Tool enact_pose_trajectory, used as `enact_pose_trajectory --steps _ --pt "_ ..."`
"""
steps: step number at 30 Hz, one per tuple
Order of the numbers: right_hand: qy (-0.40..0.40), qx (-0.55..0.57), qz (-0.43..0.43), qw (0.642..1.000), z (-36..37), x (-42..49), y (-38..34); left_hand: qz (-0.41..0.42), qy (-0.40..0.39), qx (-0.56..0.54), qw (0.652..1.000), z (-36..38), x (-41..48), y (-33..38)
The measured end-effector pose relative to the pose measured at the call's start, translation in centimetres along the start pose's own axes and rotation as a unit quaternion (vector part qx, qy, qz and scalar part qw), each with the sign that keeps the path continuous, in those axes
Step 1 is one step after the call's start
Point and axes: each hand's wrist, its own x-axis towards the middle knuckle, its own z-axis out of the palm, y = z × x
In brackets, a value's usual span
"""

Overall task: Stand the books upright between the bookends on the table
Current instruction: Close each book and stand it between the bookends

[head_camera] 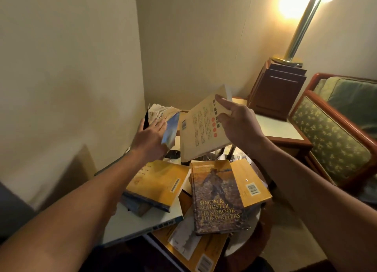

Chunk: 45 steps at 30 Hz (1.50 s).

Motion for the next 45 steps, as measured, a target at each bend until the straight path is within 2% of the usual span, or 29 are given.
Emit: enact_pose_trajectory --steps 4,11,15,20,24,30,35,41,45 --pt "-0.006 -0.003 0.012 1.0 2.2 1.9 -0.4 -0.022 0.024 -0.009 0.999 0.6 -0.1 -1.0" --pt "-0.025 -0.019 0.025 0.999 6.5 5.6 0.1 -0.036 0.1 -0.101 0.989 0.6 -0.2 -1.4" --pt "-0.07 -0.055 0.041 0.995 9.7 7.5 0.4 -0.037 0.128 -0.125 0.983 0.6 -0.8 -1.8" --pt "-0.124 -0.093 0.066 0.986 13.7 9.0 1.0 -0.019 0.121 -0.124 0.985 1.0 -0.2 -2.6" --pt "-0.166 -0.106 0.049 0.979 15.9 10.0 0.7 -0.038 0.137 -0.159 0.977 1.6 -0.5 -2.3" --pt "-0.26 -0.035 0.087 0.961 18.0 10.8 0.2 -0.001 0.084 -0.197 0.977 2.3 -0.5 -3.6" --pt "-0.285 -0.018 0.095 0.954 18.2 10.2 0.4 -0.011 0.068 -0.181 0.981 2.9 -0.1 -5.6" --pt "-0.308 -0.038 0.028 0.95 17.8 10.1 1.4 0.001 0.051 -0.161 0.986 2.4 0.5 -6.6" --pt "-0.314 -0.062 -0.01 0.947 17.5 10.3 2.3 0.038 0.019 -0.127 0.991 1.9 1.6 -6.9"
